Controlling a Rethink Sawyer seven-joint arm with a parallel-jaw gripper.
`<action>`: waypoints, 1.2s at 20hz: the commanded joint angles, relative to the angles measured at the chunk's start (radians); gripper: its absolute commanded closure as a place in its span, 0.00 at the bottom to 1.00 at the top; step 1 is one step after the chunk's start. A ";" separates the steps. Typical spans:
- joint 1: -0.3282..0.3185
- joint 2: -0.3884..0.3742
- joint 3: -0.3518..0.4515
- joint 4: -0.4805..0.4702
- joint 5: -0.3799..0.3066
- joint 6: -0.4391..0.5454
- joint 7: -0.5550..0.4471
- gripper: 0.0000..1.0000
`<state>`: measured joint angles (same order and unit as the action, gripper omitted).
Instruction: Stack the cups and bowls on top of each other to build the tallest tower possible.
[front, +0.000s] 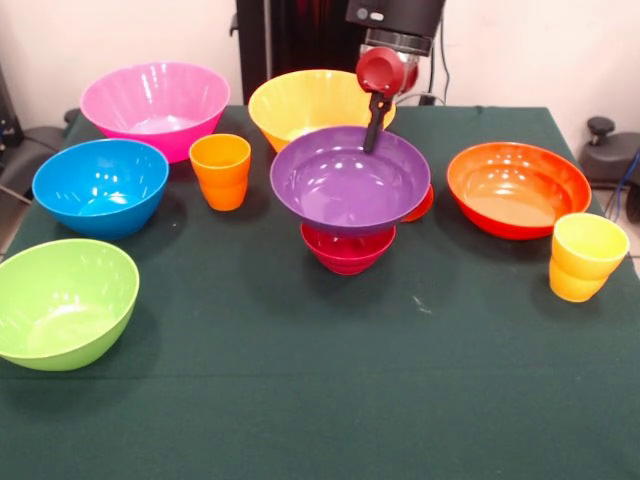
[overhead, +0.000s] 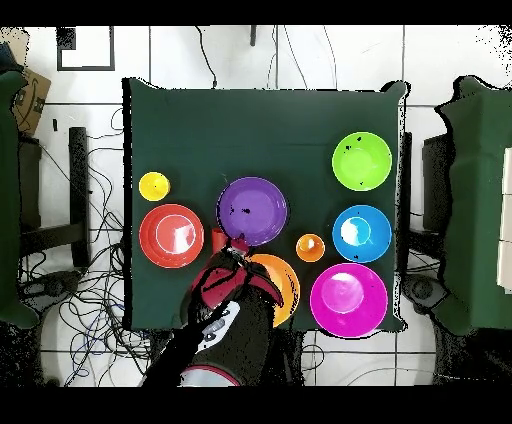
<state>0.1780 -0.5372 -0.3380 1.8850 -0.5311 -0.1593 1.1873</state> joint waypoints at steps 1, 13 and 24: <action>0.023 0.058 0.015 -0.080 0.051 -0.012 0.178 1.00; 0.048 0.104 -0.007 -0.105 0.062 -0.038 0.184 1.00; 0.042 0.099 -0.007 -0.093 0.057 -0.093 0.189 1.00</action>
<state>0.2128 -0.4566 -0.4122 1.8708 -0.5281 -0.1960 1.1873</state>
